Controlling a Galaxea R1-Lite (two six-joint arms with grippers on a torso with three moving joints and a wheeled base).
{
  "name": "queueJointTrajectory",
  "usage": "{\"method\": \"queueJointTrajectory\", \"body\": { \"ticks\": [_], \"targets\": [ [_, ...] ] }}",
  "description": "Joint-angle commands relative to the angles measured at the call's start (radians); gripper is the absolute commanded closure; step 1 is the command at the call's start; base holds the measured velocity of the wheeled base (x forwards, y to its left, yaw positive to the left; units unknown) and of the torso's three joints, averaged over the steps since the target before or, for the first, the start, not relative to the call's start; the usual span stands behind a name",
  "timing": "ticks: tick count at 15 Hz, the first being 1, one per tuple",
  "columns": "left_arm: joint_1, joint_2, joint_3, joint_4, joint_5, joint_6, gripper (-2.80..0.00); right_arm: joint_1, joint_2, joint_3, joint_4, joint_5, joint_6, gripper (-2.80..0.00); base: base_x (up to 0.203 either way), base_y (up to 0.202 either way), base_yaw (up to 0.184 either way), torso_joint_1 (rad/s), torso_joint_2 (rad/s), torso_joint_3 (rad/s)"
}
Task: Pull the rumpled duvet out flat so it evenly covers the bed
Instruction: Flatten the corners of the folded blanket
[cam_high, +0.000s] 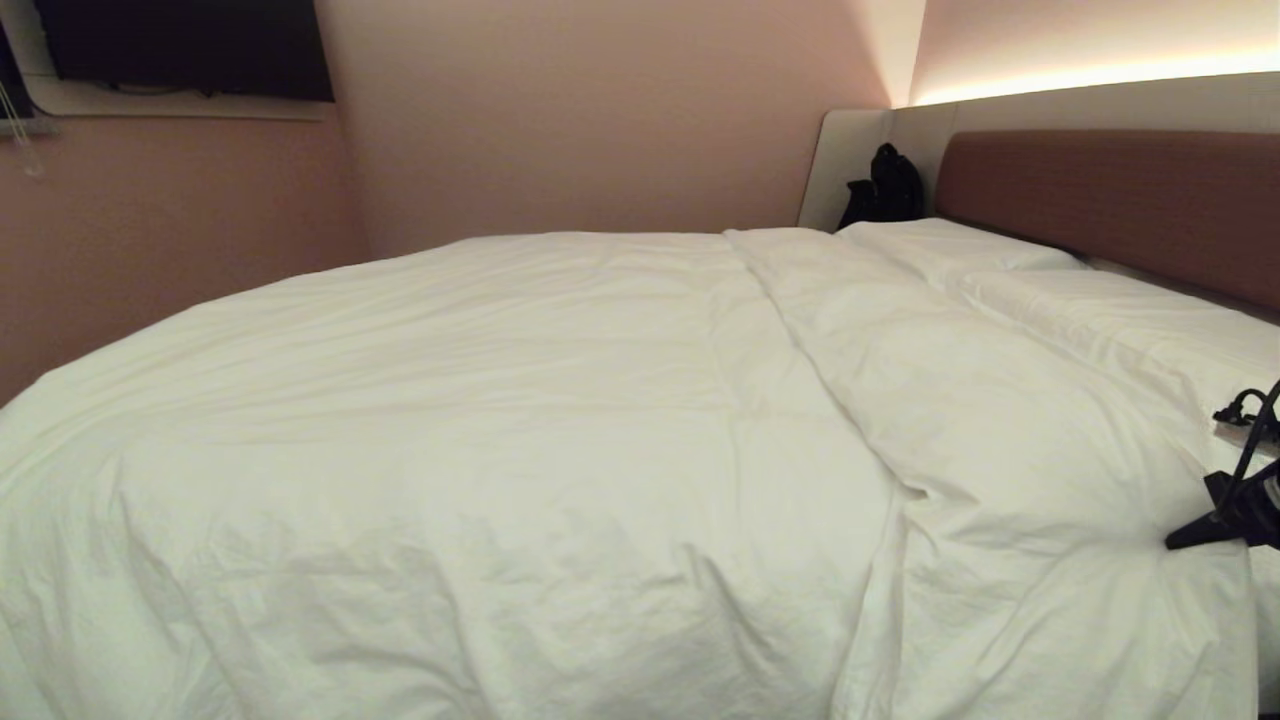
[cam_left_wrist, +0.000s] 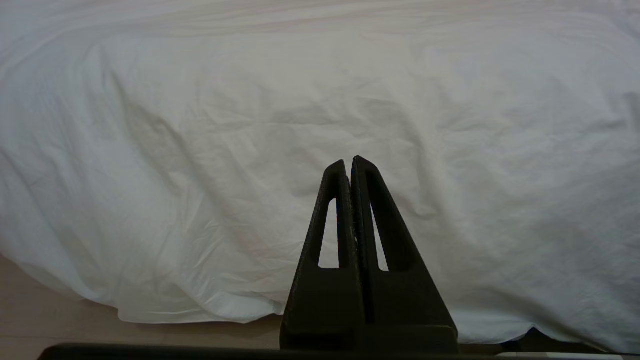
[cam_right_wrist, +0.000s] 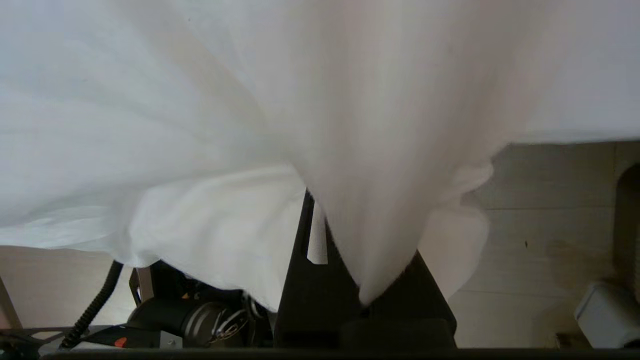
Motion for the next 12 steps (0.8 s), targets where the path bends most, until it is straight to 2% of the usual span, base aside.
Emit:
{"method": "queueJointTrajectory", "body": {
  "ticks": [1,2,4,8,11,12],
  "targets": [
    [0.0,0.001,0.0,0.0,0.0,0.0,0.0,-0.01,-0.065,0.014,0.025,-0.063,0.013,0.0,0.0,0.0,0.0,0.0,0.0,0.0],
    [0.0,0.001,0.0,0.0,0.0,0.0,0.0,-0.014,-0.069,0.017,0.026,-0.073,0.014,0.0,0.0,0.0,0.0,0.0,0.0,0.0],
    [0.0,0.001,0.0,0.0,0.0,0.0,0.0,-0.056,-0.119,0.032,0.025,-0.217,0.018,0.0,0.0,0.0,0.0,0.0,0.0,0.0],
    [0.0,0.001,0.0,0.0,0.0,0.0,0.0,-0.139,-0.157,0.037,0.027,-0.236,0.016,0.0,0.0,0.0,0.0,0.0,0.0,0.0],
    [0.0,0.001,0.0,0.0,0.0,0.0,0.0,-0.151,-0.161,0.068,0.023,-0.247,0.01,0.0,0.0,0.0,0.0,0.0,0.0,0.0],
    [0.0,0.001,0.0,0.0,0.0,0.0,0.0,-0.152,-0.159,0.084,0.02,-0.278,0.013,0.0,0.0,0.0,0.0,0.0,0.0,0.0]
  ]
}}
